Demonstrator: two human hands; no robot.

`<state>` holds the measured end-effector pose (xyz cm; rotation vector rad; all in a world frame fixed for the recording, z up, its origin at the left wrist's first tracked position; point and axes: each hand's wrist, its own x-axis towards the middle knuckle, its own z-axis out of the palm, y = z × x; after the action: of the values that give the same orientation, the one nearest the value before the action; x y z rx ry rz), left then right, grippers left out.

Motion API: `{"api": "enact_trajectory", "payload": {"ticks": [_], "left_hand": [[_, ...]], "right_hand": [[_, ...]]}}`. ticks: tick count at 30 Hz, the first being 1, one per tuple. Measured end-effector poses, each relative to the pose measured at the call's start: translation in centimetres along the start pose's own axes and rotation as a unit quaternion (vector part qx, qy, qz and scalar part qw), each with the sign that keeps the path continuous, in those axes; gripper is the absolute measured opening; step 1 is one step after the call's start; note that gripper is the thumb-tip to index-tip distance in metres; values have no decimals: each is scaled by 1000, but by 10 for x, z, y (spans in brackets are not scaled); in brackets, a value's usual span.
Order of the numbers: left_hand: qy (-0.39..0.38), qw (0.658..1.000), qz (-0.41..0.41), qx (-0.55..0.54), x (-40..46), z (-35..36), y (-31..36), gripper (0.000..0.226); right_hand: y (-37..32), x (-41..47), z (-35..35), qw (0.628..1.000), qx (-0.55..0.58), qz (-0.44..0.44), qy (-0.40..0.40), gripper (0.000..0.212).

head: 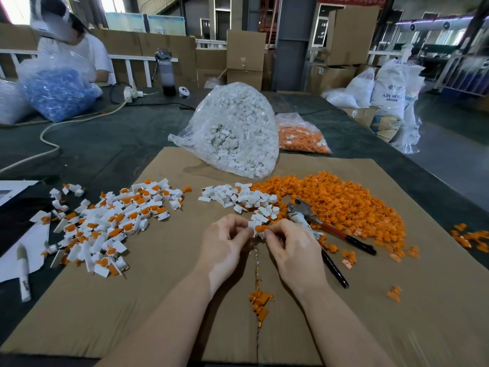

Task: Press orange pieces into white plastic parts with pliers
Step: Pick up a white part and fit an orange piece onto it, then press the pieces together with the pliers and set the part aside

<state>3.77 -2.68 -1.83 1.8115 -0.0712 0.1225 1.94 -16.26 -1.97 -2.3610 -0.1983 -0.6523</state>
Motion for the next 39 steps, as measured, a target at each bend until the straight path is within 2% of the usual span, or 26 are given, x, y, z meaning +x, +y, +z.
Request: {"api": "enact_trajectory", "payload": {"ticks": [4, 12, 18, 24, 29, 32, 39], "left_hand": [[-19, 1000, 0, 1, -2, -1, 1, 13], [-45, 999, -1, 10, -5, 1, 6, 7], [-39, 998, 17, 44, -5, 1, 5, 7], [-48, 983, 79, 161, -6, 0, 3, 12], [-36, 999, 12, 28, -3, -2, 6, 13], [-39, 999, 1, 0, -2, -3, 5, 14], [-46, 999, 7, -25, -1, -3, 3, 21]], "right_hand": [[1, 0, 2, 999, -34, -7, -4, 17], [-4, -2, 1, 998, -33, -47, -18, 33], [4, -2, 2, 999, -10, 0, -54, 23], [3, -2, 1, 998, -10, 2, -62, 22], [0, -2, -1, 998, 30, -8, -52, 11], [-2, -1, -3, 998, 53, -17, -18, 5], [-3, 1, -4, 997, 45, -62, -11, 27]]}}
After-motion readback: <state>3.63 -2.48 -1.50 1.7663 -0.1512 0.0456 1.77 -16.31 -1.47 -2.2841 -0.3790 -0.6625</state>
